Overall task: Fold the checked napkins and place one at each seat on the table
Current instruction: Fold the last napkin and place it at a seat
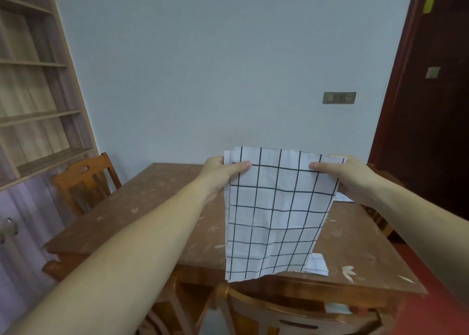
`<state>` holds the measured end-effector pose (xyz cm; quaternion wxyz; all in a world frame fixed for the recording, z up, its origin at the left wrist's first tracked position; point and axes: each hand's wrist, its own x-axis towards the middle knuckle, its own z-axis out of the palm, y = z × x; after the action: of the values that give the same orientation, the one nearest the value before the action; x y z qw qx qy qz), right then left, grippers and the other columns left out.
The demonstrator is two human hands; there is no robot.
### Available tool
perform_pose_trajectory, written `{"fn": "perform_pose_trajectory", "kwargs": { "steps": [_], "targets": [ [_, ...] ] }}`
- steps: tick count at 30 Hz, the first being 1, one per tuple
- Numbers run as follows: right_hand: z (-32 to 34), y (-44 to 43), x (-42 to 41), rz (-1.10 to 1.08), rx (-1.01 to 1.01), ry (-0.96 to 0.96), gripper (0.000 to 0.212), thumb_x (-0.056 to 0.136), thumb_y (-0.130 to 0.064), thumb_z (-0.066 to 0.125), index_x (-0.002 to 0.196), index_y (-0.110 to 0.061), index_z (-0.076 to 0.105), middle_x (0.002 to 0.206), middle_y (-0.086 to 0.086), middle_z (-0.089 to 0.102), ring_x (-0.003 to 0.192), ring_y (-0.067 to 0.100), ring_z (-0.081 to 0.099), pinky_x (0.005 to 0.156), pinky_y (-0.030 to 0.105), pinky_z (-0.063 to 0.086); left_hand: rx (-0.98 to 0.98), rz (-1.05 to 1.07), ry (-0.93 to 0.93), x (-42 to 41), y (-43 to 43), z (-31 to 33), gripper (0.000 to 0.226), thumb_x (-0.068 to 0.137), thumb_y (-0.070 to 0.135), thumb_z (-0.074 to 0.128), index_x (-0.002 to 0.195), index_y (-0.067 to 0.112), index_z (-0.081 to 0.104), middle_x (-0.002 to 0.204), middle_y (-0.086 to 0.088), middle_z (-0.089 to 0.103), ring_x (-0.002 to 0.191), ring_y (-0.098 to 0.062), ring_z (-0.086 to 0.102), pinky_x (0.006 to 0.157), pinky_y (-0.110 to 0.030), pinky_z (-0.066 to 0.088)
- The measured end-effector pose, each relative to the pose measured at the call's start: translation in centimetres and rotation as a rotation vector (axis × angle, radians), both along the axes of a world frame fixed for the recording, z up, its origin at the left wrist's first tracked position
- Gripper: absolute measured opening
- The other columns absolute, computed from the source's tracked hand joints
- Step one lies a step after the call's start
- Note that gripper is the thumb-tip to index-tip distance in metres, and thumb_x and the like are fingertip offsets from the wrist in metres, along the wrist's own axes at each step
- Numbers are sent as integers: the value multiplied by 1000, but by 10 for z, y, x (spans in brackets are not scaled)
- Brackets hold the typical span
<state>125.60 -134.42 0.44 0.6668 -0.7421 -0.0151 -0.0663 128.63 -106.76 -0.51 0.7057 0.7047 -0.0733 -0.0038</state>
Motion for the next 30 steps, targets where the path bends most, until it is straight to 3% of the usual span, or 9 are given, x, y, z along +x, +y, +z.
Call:
{"fn": "perform_pose_trajectory", "kwargs": {
  "steps": [3,10,14,20,26,30],
  "targets": [
    [-2,-3,-2,3,2,4,30,81,-12,76,108,-1,71,106,19,73,97,35,71,91,49,55,-28,1,11,-2,-5,0,17,82,17,77,95,7,72,87,-6,76,76,-16,74,61,-26,57],
    [-3,-3,-9,16,9,-1,28,84,-14,73,109,-1,70,105,16,74,96,32,72,86,42,57,-31,-25,-13,-3,-6,3,5,87,14,72,88,9,72,82,-5,76,74,-17,73,64,-27,57],
    [-4,-6,-15,40,-3,22,22,89,-12,66,108,-1,70,103,16,75,94,31,72,78,35,59,-24,-42,-31,-6,-2,6,9,91,12,67,84,9,71,72,-1,74,65,-12,71,57,-23,55],
    [-1,-4,-10,12,11,19,26,87,-11,69,110,-1,69,106,18,74,99,35,71,88,44,56,-90,-42,-28,-5,2,5,5,89,10,68,86,11,72,78,-3,76,71,-15,72,66,-28,58],
    [1,1,-6,-1,51,13,27,86,-10,69,111,1,68,106,19,73,97,35,70,76,37,57,-114,-11,-18,-4,6,8,7,89,14,69,87,10,73,84,-7,76,76,-19,72,81,-34,58],
    [3,-1,-7,20,56,32,27,89,-12,65,113,0,67,109,19,73,102,37,69,86,43,56,-134,-14,-26,-1,9,11,12,92,17,66,89,9,74,87,-8,77,79,-20,72,84,-35,57]
  ]
}}
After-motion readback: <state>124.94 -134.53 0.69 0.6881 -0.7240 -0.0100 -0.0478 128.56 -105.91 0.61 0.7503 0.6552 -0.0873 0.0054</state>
